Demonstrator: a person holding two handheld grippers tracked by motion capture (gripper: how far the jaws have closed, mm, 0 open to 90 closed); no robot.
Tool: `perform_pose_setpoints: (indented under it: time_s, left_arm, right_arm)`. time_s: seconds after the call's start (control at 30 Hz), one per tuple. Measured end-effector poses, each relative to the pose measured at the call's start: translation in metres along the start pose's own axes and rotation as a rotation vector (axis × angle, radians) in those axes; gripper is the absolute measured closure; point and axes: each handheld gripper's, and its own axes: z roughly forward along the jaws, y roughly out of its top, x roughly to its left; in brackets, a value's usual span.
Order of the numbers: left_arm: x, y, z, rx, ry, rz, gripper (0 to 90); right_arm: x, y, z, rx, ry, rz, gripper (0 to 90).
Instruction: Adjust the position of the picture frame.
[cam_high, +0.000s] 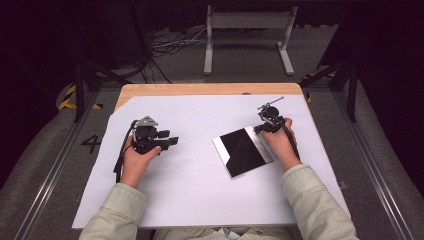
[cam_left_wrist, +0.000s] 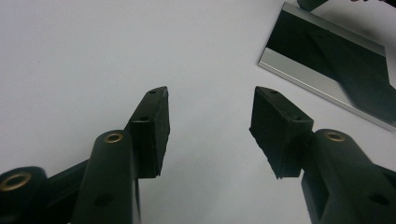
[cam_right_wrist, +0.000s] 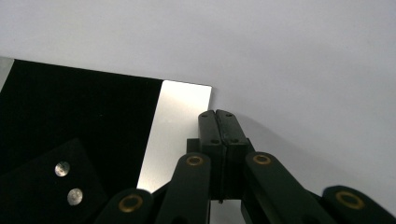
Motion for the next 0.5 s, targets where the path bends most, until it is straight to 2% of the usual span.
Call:
perform_pose_setpoints:
  time_s: [0.2,0.3,0.37,0.5]
  left_arm:
    - [-0.001,0.000,0.002,0.009,-0.009,-0.003,48.3]
    - [-0.001,0.000,0.004,0.016,-0.015,0.002,48.9]
    - [-0.002,0.000,0.005,0.019,-0.022,0.000,49.3]
    - [-0.002,0.000,0.005,0.018,-0.025,-0.007,49.7]
  right_arm:
    - [0.004,0.003,0.003,-0.003,-0.013,-0.041,90.0]
    - [0.009,0.008,0.004,0.026,-0.027,-0.093,90.0]
    - [0.015,0.012,0.007,0.031,-0.004,-0.119,90.0]
    - [0.029,0.018,0.013,0.027,0.015,-0.158,90.0]
